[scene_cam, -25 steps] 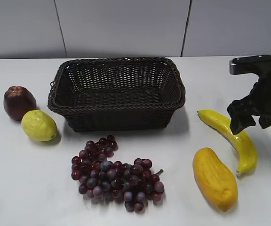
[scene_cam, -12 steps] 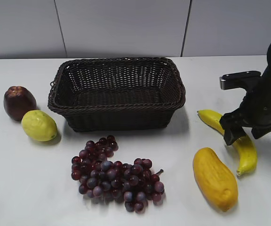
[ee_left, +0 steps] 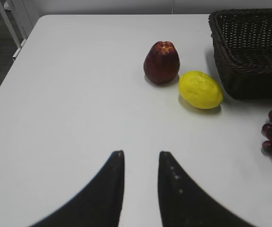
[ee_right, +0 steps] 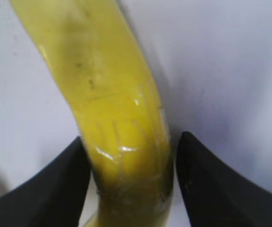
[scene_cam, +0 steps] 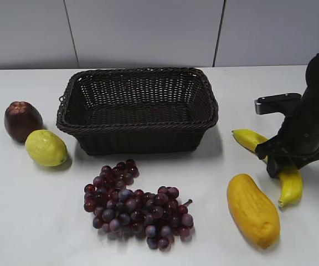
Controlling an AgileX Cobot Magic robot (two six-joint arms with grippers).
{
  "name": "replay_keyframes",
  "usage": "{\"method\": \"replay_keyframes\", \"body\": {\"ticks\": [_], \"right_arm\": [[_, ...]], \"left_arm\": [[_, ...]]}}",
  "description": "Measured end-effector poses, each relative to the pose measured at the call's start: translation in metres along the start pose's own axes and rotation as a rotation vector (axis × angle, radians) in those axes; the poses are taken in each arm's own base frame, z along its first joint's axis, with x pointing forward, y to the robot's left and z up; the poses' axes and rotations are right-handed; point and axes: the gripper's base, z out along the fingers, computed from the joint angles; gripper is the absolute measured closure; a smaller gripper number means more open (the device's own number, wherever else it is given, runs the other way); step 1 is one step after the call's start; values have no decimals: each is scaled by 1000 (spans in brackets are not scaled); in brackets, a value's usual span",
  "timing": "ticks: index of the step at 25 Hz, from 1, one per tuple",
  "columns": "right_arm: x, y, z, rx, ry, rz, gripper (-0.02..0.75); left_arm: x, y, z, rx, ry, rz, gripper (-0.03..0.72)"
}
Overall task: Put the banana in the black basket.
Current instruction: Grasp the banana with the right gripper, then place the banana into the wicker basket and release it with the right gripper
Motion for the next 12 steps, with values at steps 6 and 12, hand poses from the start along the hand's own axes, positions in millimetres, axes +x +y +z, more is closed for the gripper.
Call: {"method": "replay_keyframes", "body": {"ticks": [6,12], "right_arm": [[-1,1,-3,-11,10,13,386],[-12,4,-41,-20,-35,9,386]], "left_arm": [[0,0,0,0,0,0,449],[0,0,0,0,0,0,449]]}}
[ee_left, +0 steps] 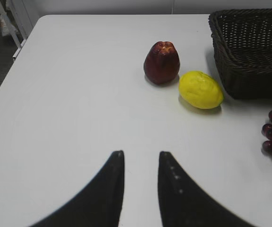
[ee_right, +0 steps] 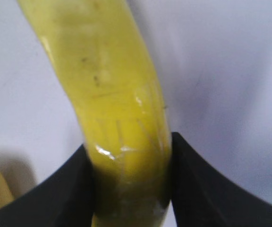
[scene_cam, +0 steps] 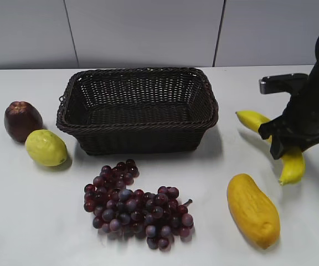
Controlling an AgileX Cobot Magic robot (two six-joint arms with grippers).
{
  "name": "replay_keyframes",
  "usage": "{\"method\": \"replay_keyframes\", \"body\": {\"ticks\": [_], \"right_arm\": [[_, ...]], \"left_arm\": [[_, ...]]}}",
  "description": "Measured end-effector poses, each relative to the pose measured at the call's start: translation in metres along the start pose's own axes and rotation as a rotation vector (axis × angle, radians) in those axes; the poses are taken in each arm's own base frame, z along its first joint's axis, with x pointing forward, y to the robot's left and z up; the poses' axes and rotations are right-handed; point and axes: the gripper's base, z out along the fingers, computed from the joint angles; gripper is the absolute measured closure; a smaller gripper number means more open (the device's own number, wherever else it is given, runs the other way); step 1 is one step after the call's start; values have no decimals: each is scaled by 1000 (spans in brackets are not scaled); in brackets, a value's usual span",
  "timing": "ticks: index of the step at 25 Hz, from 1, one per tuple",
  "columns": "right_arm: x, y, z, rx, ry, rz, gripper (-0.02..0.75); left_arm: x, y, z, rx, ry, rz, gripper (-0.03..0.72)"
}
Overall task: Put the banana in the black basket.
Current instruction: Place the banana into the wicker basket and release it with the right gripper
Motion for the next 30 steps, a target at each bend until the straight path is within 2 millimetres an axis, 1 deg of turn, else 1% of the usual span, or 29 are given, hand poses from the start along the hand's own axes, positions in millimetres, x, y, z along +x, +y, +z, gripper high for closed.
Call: {"method": "replay_keyframes", "body": {"ticks": [4,8,12,15,18,22,24,30], "right_arm": [[-19,6,-44,-37,-129,15,387],[-40,22,-89,-115,-260,10,387],[-55,54,-118,-174,-353,-70,387],[-64,82,-135,-211,-429,-130,387],[-72,109,-137,-248,-495,-177,387],[-81,136,-122,-281,-559,-201,387],[-85,148,-107,-292,-578,-207,387],[-94,173,-66,-303,-626,-220,387]], "left_arm": [[0,0,0,0,0,0,449],[0,0,0,0,0,0,449],[0,0,0,0,0,0,449],[0,0,0,0,0,0,449],[0,0,0,0,0,0,449],[0,0,0,0,0,0,449],[0,0,0,0,0,0,449],[0,0,0,0,0,0,449]]}}
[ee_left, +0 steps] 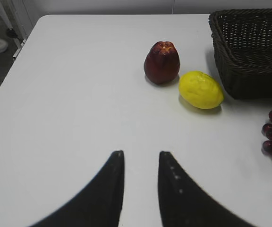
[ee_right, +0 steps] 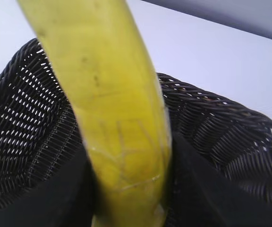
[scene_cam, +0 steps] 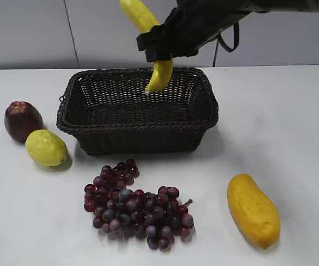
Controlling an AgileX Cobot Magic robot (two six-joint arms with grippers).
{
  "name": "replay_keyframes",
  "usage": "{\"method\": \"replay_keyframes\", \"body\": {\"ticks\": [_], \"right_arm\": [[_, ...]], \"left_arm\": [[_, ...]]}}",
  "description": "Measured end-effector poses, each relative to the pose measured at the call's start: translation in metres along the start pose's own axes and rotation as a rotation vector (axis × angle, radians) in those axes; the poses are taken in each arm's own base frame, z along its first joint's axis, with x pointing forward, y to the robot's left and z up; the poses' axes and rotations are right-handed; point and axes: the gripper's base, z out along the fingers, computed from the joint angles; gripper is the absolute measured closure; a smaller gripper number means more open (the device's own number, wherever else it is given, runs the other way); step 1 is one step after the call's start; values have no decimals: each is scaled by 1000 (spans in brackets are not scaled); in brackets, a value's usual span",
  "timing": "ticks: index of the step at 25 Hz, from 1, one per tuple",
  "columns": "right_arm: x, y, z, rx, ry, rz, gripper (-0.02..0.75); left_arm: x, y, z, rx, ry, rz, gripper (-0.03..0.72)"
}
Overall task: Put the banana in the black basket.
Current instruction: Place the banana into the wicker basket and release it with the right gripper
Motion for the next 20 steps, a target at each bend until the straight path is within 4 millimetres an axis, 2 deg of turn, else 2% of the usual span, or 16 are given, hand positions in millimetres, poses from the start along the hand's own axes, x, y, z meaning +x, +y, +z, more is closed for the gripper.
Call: {"method": "replay_keyframes", "body": {"ticks": [4,11,13,17,20], "right_arm": [[10,5,24,0,-30,-10,387],[31,-3,55,31,12,-55,381],[35,-5,59,36,23,-68,332],[35,-5,59,40,22,-79,160],[37,-5,59,40,52,-83,123]], "left_arm": [[0,0,0,0,0,0,449],[0,0,0,0,0,0,449],[0,0,0,0,0,0,449],[0,0,0,0,0,0,449],[0,0,0,0,0,0,449]]}}
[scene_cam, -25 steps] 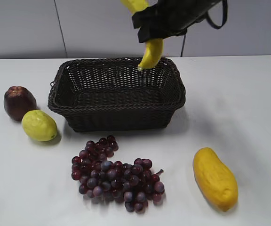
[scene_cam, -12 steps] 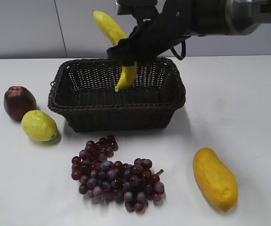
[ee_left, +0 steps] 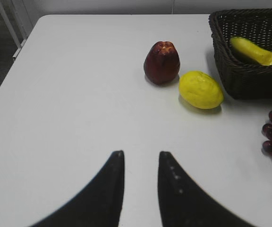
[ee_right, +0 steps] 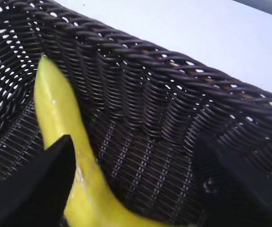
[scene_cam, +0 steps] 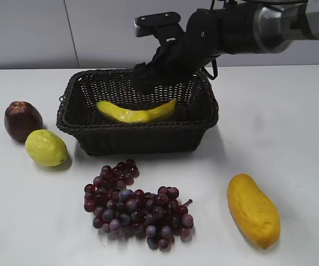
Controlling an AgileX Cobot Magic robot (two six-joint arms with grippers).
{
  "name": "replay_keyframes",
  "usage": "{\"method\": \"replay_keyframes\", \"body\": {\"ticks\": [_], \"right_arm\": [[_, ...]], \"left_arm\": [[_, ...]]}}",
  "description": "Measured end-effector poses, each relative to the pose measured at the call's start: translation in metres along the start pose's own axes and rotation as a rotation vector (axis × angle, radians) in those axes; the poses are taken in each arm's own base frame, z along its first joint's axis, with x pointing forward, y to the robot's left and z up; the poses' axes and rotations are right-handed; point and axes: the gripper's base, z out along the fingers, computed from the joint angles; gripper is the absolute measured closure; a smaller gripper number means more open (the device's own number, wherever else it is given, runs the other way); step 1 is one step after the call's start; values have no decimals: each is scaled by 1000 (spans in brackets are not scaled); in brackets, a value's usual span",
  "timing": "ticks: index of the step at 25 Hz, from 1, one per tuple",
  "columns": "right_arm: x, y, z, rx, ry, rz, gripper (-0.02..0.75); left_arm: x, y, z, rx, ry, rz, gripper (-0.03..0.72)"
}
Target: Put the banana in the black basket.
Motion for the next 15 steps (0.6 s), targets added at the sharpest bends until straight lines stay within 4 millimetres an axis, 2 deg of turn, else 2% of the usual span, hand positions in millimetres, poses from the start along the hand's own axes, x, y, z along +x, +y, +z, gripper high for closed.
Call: {"method": "replay_keyframes", "body": {"ticks": [3,6,8,15], "right_arm": [[2,1,-4,-2,45,-15,117],[-4,3,-22,0,85,-56,116],[-10,5,-43,0,118,-79,116],[-31,11,-136,26,202,-144,115]], "left_arm": [[0,0,0,0,0,0,449],[0,0,0,0,0,0,449],[0,0,0,0,0,0,449],[0,0,0,0,0,0,449]]}}
